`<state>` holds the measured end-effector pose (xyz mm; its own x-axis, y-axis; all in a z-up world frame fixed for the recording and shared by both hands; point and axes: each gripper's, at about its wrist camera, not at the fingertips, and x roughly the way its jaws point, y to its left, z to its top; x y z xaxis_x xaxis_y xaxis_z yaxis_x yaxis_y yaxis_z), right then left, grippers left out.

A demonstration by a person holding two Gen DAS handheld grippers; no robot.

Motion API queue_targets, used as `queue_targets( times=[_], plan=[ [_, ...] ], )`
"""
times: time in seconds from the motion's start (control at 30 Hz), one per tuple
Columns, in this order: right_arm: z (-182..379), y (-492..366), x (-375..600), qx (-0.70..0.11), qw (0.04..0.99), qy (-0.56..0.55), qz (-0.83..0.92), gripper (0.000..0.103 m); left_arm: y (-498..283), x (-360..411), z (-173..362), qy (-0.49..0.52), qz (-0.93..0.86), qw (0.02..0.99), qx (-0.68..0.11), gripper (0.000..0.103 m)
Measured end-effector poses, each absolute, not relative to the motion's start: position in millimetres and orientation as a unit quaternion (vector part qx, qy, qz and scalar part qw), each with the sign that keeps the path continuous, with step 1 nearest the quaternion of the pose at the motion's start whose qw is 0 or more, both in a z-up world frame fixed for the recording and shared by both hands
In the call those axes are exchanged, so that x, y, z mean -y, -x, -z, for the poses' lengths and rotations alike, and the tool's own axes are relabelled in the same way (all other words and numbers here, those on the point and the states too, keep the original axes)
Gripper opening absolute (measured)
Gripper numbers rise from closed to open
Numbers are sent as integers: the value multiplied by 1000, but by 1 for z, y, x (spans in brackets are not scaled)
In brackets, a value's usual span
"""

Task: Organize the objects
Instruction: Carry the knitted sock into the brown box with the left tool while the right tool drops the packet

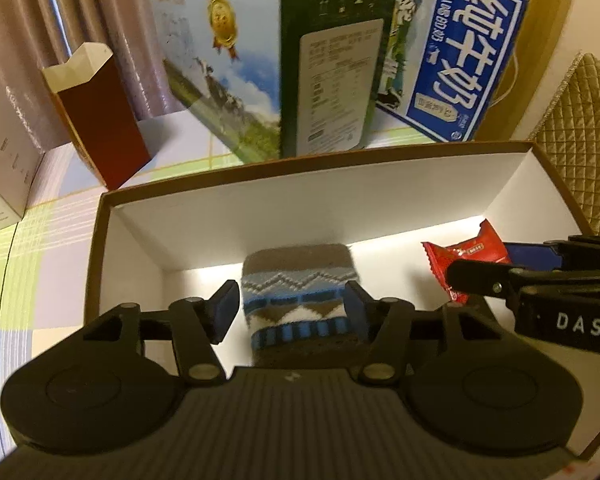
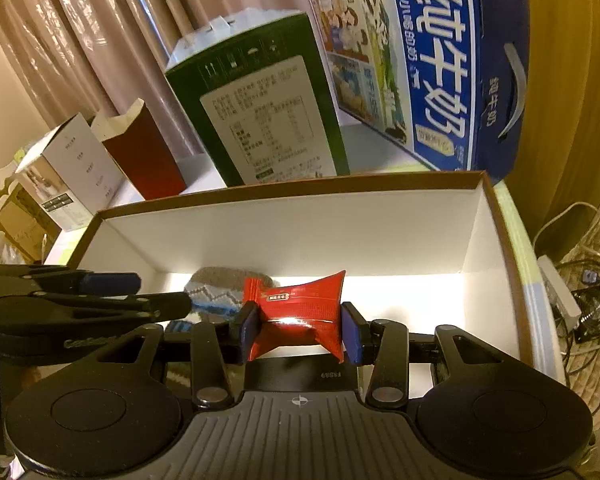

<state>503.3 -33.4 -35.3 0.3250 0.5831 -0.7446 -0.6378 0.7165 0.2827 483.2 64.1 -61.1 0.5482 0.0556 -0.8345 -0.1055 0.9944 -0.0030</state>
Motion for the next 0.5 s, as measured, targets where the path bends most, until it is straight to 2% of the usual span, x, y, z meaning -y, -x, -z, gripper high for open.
queue_targets(
  times=[0.07,0.13,0.2,0.3,0.43,0.5],
  plan=[
    [38,-505,30,-446,812,32,-375,42,-482,-67,62,28,-48,878,-475,62],
    [41,-506,28,-450,809,28,-377,47,-480,-68,63,29,-49,878,-476,66],
    [41,-508,27,-448,812,20,-373,70,-478,-70,62,29,-51,878,-475,67],
    [38,-506,30,-437,817,16,-375,73,-472,-72,58,32,-55,879,-473,75],
    [31,-500,36,-430,819,22,-379,76,-462,-74,52,33,-60,882,-466,79],
    [27,-494,41,-424,822,27,-381,83,-457,-75,47,39,-60,884,-462,85]
  ],
)
